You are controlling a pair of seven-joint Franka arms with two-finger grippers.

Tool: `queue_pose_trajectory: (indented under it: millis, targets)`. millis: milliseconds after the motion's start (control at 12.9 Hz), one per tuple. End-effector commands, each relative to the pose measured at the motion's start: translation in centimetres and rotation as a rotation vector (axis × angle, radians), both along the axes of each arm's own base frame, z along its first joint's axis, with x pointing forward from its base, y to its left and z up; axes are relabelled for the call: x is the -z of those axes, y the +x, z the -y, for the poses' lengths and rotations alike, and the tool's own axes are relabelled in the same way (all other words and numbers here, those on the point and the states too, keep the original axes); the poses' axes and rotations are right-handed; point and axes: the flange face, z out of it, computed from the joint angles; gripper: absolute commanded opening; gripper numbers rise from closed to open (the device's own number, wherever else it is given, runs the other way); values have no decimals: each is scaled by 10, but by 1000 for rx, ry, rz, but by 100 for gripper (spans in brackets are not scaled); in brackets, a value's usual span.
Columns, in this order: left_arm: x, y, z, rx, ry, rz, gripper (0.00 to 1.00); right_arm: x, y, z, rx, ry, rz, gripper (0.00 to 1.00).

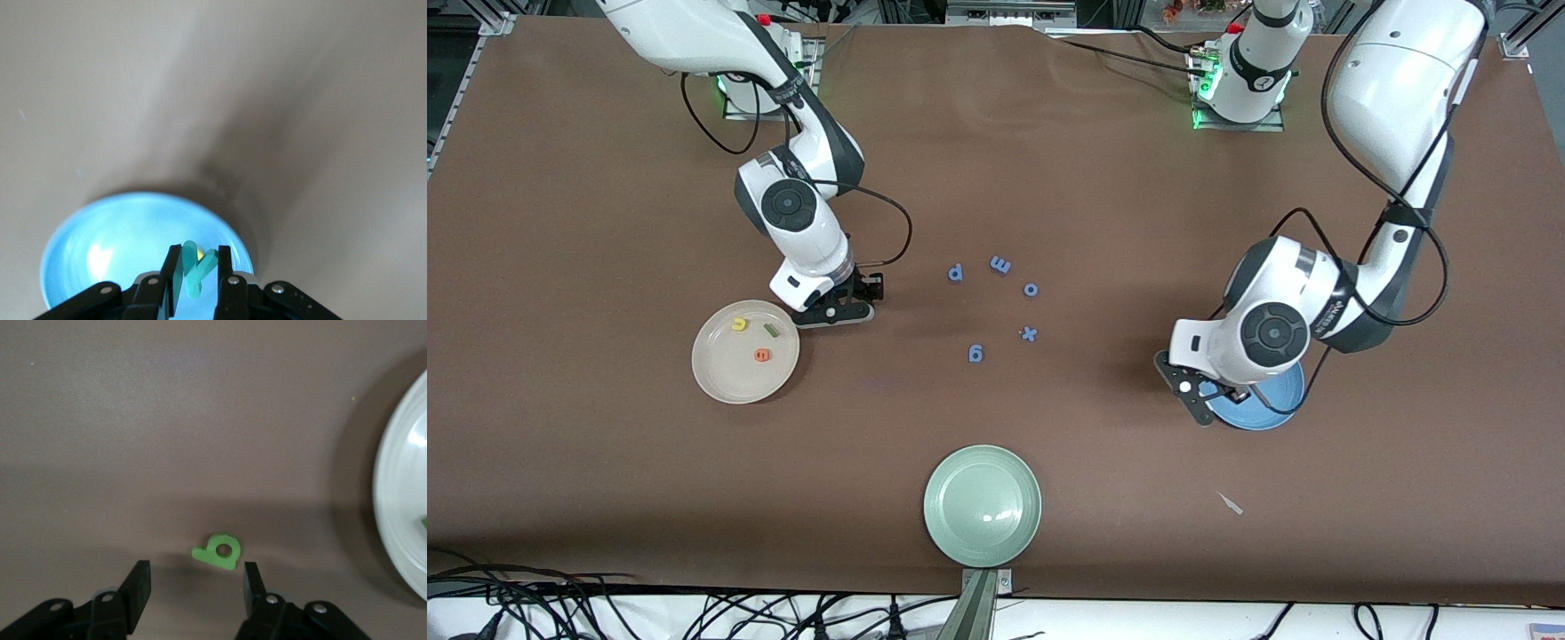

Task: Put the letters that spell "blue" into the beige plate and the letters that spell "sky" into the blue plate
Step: 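Drop the y on the blue plate while the right gripper drops the u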

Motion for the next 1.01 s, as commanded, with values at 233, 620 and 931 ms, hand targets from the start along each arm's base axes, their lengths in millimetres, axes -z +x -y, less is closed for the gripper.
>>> queue_pose_trajectory:
  millis: [233, 620, 931]
  targets:
    - [24, -47, -27, -14, 6, -82, 36, 18, 5, 1, -8, 4, 11, 64]
    - [-14, -31, -24, -36, -2, -16, 100, 31, -2, 2, -12, 15, 10, 63]
    - [-85, -19, -22, -147, -75, -7, 100, 34, -3, 6, -8, 12, 7, 57]
